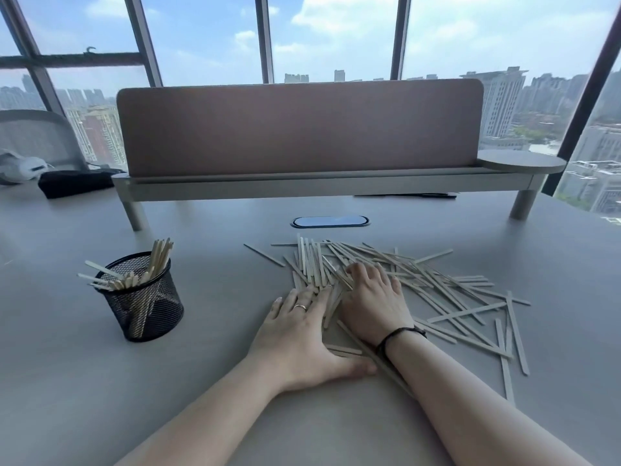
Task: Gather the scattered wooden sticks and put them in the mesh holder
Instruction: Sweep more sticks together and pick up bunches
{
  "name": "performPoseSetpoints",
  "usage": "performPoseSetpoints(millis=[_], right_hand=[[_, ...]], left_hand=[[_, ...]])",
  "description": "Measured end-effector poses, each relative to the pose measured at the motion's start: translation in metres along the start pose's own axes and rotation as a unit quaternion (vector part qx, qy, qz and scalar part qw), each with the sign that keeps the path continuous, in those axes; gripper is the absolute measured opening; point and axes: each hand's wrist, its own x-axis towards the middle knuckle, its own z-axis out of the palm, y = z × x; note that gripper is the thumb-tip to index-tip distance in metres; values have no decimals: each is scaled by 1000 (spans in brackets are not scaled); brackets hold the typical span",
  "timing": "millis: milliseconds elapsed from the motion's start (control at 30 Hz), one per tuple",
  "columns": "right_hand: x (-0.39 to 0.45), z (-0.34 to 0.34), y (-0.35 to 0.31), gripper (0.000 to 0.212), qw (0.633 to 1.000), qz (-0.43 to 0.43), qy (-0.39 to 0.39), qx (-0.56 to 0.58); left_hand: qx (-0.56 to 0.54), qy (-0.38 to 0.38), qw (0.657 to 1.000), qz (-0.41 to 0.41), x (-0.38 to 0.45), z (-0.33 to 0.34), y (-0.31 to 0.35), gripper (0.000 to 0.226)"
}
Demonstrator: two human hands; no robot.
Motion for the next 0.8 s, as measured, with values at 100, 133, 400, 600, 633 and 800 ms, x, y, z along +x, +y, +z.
performPoseSetpoints(millis=[100,133,400,600,633,800], right_hand=[[0,0,-2,38,1000,-1,10,20],[-1,0,-3,36,999,-3,10,35],[-4,-3,-9,30,963,-53,10,265],[-12,-7,-8,36,953,-57,33,295],[-10,-11,-4,39,966,-61,59,243],[18,-32,43,72,991,58,120,-7]], left_hand=[[-26,28,999,2,2,2,1,133],[-42,46,998,3,4,3,0,128],[-48,67,996,27,5,1,-7,105],[-67,36,993,85,6,-1,-12,84],[-77,42,992,91,7,0,-13,76],[-109,74,984,118,8,1,-18,53]])
